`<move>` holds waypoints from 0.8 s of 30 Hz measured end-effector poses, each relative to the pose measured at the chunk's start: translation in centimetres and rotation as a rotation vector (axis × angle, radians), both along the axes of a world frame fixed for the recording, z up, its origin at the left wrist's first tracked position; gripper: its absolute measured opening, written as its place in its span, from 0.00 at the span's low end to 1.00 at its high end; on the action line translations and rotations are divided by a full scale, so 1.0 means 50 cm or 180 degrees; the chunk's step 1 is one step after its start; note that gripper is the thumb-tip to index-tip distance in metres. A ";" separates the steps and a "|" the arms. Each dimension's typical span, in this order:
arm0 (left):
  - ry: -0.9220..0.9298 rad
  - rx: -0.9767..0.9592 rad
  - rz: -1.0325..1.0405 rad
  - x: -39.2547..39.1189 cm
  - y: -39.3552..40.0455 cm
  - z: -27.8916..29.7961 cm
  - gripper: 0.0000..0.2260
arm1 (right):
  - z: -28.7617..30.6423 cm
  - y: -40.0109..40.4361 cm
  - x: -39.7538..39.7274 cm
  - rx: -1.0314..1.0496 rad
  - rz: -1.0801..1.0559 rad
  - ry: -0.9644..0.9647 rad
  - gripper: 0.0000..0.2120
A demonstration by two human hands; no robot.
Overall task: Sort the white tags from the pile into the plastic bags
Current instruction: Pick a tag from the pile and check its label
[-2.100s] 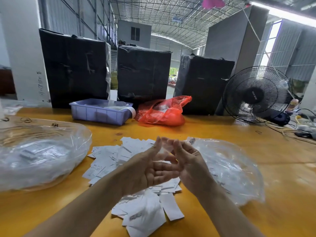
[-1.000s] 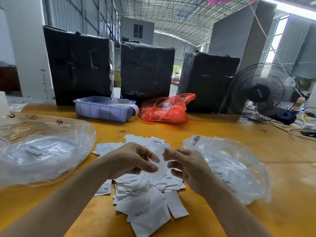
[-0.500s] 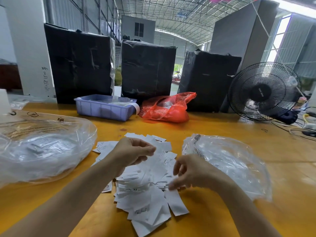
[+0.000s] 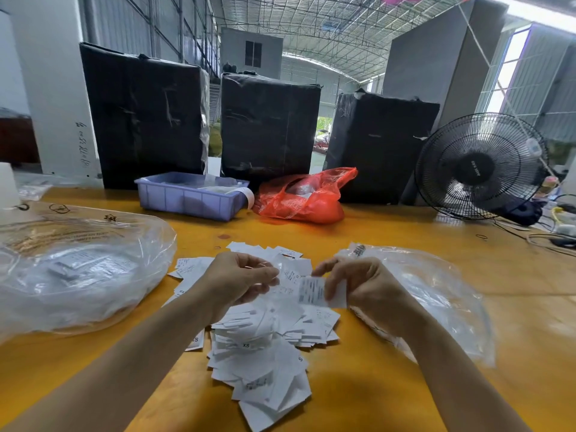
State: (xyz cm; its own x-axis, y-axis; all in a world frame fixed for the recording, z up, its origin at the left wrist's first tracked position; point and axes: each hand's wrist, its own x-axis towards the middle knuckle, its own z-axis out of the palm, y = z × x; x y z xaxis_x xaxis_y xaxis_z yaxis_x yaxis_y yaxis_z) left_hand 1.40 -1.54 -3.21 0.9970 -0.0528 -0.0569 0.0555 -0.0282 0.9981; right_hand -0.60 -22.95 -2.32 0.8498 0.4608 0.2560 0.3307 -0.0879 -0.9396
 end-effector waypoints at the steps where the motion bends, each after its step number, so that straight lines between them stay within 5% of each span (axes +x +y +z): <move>1: 0.0002 -0.0016 -0.0009 0.000 0.000 0.000 0.04 | -0.003 0.000 0.003 0.0304 -0.0044 -0.0045 0.16; 4: 0.0007 -0.0071 -0.0068 -0.001 -0.003 0.002 0.06 | -0.016 0.011 0.012 0.0441 -0.0224 -0.0373 0.23; 10: -0.0080 -0.0037 -0.0174 -0.004 -0.004 0.004 0.09 | -0.026 0.016 0.018 -0.0101 -0.0569 -0.0423 0.20; 16: -0.0128 0.0050 -0.0247 -0.007 -0.004 0.004 0.06 | -0.034 0.028 0.019 0.0140 -0.1078 -0.0335 0.03; 20: -0.0096 0.0236 -0.0307 -0.009 -0.009 0.005 0.06 | -0.035 0.042 0.019 0.0321 -0.1249 -0.0581 0.13; 24: -0.0063 0.0336 -0.0388 -0.010 -0.012 0.004 0.06 | -0.033 0.045 0.016 0.0401 -0.1229 -0.0632 0.13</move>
State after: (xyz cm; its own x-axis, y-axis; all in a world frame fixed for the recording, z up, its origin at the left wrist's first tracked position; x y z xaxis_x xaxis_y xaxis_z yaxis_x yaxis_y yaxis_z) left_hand 0.89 -2.17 -3.03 0.9845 -0.1682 -0.0490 0.0256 -0.1384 0.9900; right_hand 0.23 -20.72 -3.97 0.8821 0.0744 0.4652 0.4711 -0.1292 -0.8726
